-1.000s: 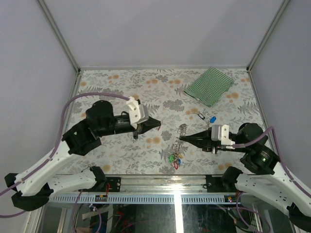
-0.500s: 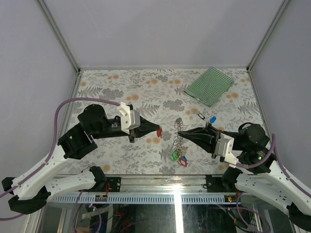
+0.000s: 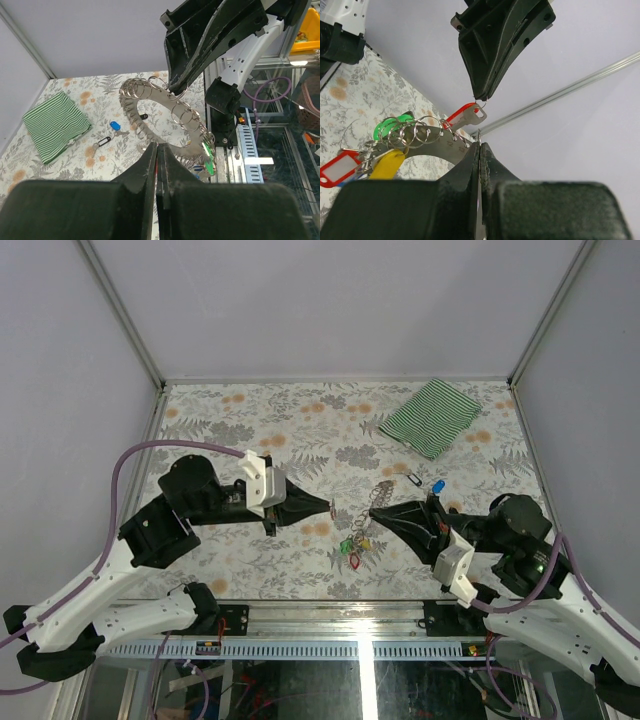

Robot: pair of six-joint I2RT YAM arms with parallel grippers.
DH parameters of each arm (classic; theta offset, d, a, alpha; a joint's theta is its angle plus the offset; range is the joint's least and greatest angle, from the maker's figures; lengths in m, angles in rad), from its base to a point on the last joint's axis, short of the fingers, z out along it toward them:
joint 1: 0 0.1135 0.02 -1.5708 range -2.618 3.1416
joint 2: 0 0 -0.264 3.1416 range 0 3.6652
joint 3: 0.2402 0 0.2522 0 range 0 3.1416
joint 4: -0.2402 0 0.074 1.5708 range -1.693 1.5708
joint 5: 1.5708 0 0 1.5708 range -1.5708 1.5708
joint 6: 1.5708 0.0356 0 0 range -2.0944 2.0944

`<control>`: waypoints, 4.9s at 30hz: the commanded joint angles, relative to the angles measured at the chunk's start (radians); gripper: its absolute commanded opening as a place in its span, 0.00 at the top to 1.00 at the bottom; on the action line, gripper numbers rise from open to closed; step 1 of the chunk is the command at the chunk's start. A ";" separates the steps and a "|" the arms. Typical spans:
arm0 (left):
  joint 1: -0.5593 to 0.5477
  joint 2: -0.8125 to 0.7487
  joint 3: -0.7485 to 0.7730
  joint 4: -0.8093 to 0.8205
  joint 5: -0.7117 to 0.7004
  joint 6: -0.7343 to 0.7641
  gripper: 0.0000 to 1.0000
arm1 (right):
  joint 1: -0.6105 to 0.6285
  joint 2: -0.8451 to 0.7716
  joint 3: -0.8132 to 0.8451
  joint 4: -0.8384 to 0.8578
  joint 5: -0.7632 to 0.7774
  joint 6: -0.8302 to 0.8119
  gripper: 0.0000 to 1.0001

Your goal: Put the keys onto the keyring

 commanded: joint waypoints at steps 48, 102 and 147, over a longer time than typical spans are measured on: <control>-0.005 0.045 0.015 0.166 0.114 -0.122 1.00 | 0.001 0.036 0.063 0.086 0.003 -0.062 1.00; -0.005 0.073 0.019 0.143 0.132 -0.098 1.00 | 0.001 0.004 0.077 -0.090 0.175 -0.249 1.00; -0.004 0.024 -0.078 0.301 0.076 -0.210 1.00 | 0.001 0.140 0.217 0.038 0.135 1.251 1.00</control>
